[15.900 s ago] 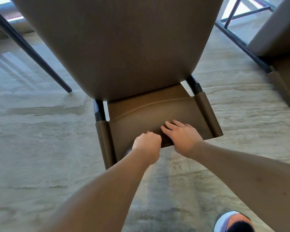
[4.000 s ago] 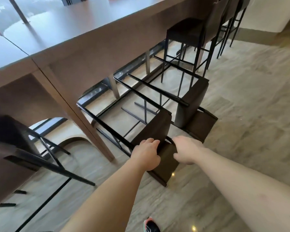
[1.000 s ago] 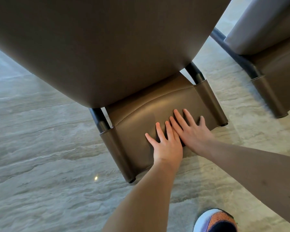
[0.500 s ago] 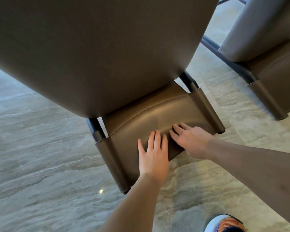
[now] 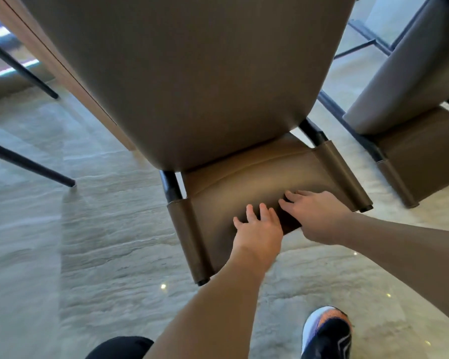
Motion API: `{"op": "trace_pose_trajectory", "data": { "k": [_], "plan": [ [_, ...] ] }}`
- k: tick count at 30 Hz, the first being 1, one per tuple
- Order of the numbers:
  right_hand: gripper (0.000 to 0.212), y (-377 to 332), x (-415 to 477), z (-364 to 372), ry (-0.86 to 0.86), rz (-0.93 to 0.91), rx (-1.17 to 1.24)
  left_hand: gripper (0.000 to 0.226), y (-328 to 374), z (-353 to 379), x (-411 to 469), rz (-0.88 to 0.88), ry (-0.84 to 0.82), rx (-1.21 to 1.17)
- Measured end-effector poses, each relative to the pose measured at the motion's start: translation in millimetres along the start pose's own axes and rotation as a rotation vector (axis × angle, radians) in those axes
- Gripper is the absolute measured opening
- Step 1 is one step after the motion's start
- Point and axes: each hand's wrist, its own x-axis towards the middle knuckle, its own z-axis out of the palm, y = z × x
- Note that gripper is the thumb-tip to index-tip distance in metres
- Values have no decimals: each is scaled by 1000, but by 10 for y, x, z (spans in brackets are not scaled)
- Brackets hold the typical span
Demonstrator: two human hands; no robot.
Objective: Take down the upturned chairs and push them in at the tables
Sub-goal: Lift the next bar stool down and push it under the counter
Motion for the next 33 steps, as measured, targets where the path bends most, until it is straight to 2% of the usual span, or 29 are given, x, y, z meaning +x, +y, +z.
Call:
{"op": "trace_pose_trajectory", "data": {
  "k": [9, 20, 23, 26, 29, 33],
  "plan": [
    [50, -29, -988, -1444, -88, -31, -8, 83, 180, -1248, -1273, -26, -52, -153],
    [26, 3, -2093, -3075, -238, -198, -24, 56, 290, -2575, -2590, 74, -121, -220],
    [22, 89, -2287, -3607, -208, -243, -46, 53, 252, -3080, -2871, 73, -154, -251],
    [12, 215, -2321, -4195, -185, -228, -53, 52, 176, -3688, -3049, 61, -120, -285],
    [20, 356, -2228, -4732, -185, -198, -58, 44, 88, -4236, -3144, 29, -58, -325],
    [24, 496, -1988, -5351, -72, -160, -79, 36, -115, -4840, -3131, -77, 46, -347]
  ]
}}
